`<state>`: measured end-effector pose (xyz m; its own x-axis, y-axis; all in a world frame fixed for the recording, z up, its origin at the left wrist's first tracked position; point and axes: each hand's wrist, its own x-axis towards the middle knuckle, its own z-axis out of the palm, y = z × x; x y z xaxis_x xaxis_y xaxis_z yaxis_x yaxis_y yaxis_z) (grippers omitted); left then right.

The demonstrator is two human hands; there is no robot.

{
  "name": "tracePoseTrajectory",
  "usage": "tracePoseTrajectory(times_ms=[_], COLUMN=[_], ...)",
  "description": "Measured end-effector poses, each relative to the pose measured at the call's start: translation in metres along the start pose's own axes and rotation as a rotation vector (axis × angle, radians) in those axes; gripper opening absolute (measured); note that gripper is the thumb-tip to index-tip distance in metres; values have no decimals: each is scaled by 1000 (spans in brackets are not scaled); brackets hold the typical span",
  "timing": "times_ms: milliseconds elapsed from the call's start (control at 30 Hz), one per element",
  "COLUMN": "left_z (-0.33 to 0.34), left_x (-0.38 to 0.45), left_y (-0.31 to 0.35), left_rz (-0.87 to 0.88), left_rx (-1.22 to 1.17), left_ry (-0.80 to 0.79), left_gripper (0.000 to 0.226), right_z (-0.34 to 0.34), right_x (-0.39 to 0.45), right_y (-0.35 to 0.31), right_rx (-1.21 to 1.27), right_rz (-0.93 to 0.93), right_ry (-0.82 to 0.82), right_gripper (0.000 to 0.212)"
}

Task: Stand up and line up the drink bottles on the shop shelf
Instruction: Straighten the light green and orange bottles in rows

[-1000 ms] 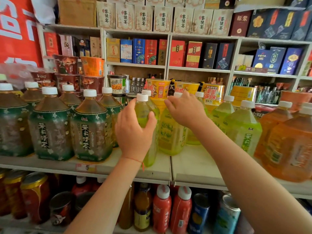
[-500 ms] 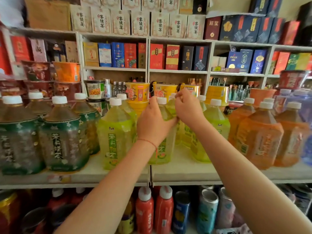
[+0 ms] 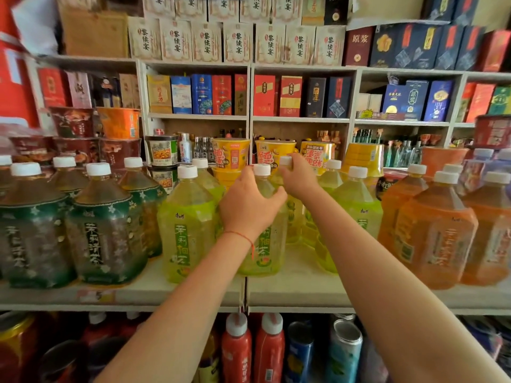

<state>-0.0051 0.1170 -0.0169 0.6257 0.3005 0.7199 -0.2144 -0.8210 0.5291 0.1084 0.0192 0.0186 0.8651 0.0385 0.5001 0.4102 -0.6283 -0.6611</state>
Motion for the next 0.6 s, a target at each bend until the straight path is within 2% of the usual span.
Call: tracePoseTrajectory(times_ms=[67,200,367,467,600], left_z=[0,-2,-12,-16,-14], left_x=[0,5,2,-5,-19], left_y=[0,-1,1,4,3], left_rz=[3,3,26,26,-26], left_rx=[6,25,-71,-153,-304], left_ry=[-8,-54,-87,-97,-50], left_gripper=[36,38,22,17,19], right_z=[-3,-10,-5,-10,-17], right_x=[4,1,-11,-25,-38], right_y=[1,0,-3,-13,-20], right_rx=[-49,16,105,67,176], right_rz=[-6,17,39,64,39], right_ry=[-13,-26,-18,-127,-312], right_gripper=[28,41,40,61,55])
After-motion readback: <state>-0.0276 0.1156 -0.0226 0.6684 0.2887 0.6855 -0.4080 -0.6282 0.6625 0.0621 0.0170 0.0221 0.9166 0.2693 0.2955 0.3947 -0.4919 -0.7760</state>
